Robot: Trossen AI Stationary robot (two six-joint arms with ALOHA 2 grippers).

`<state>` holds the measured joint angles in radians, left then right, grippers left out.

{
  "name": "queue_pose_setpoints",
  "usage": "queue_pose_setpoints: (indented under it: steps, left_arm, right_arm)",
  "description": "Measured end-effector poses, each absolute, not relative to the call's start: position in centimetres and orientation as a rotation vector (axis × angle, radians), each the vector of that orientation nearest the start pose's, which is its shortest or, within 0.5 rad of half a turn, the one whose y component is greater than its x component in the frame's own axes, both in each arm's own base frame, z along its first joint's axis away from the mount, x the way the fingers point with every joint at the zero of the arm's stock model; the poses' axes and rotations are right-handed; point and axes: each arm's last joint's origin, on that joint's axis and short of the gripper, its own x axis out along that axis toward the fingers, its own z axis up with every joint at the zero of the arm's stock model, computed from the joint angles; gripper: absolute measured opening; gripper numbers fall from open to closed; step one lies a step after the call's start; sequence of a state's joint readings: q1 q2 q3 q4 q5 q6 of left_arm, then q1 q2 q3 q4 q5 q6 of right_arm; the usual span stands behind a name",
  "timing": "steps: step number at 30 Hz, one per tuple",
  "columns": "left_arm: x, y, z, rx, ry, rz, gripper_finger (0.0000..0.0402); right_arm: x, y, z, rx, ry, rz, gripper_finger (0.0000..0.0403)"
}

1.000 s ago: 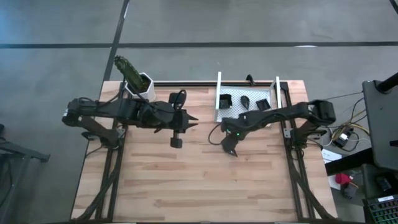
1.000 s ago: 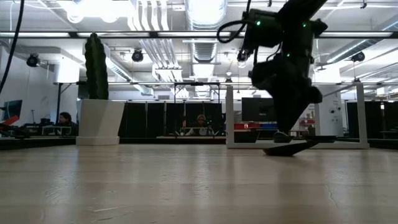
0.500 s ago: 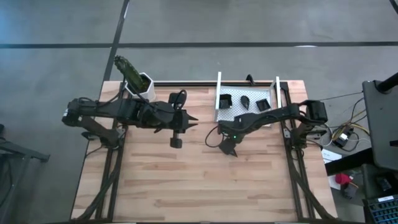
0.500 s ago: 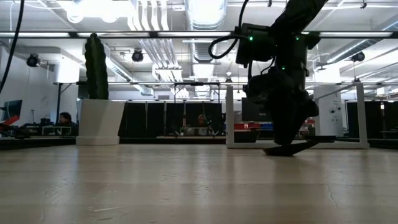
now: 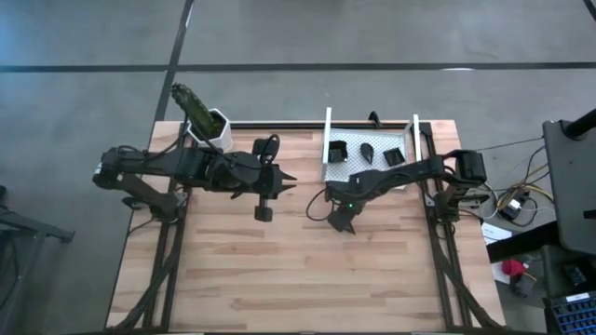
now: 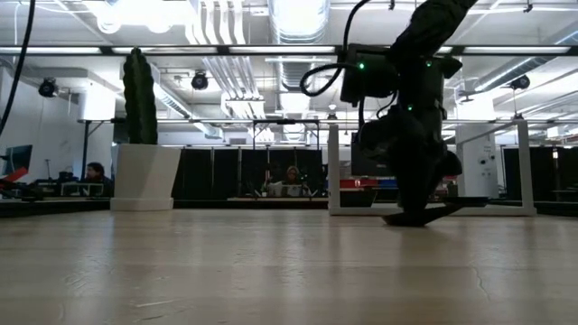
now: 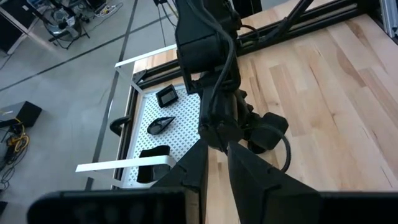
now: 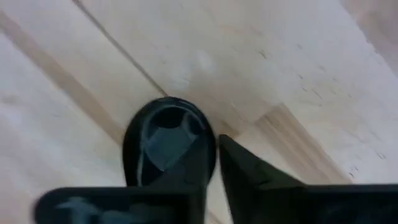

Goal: Pick & Place Mini shaped plates
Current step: Stack the black drop shaped plate on top of the other black drop shaped plates on the shelf

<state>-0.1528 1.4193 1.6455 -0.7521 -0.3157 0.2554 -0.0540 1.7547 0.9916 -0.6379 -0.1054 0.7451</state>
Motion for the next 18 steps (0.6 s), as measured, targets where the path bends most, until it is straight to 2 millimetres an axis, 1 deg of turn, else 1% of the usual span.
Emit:
queue_pose_setpoints:
  steps: [1,4,7,9,14,16,18]
  left_arm:
    - [28.6,-3.5,43.0,0.371,0.531,0.093,0.0058]
    - [28.6,-3.5,43.0,0.376,0.531,0.092,0.0058]
    - [28.6,-3.5,43.0,0.378,0.532,0.092,0.0058]
    - [28.6,-3.5,43.0,0.378,0.532,0.091,0.0058]
    - [28.5,-3.5,42.9,0.380,0.540,0.090,0.0058]
    - [28.5,-3.5,42.9,0.380,0.542,0.090,0.0058]
    - [28.5,-3.5,42.9,0.381,0.543,0.090,0.0058]
  right_arm:
    - [30.3,-1.3,14.4,0.727,1.343,-0.476,0.0021]
    - [30.1,-1.3,15.3,0.731,1.320,-0.467,0.0011]
    - [29.7,-1.3,16.4,0.734,1.279,-0.495,0.0008]
    - [29.4,-1.4,17.6,0.745,1.231,-0.514,0.0008]
    - [28.1,-1.5,20.1,0.755,1.171,-0.536,0.0008]
    - [27.8,-1.5,20.8,0.758,1.144,-0.523,0.0008]
    - [27.7,-1.5,21.0,0.754,1.138,-0.517,0.0008]
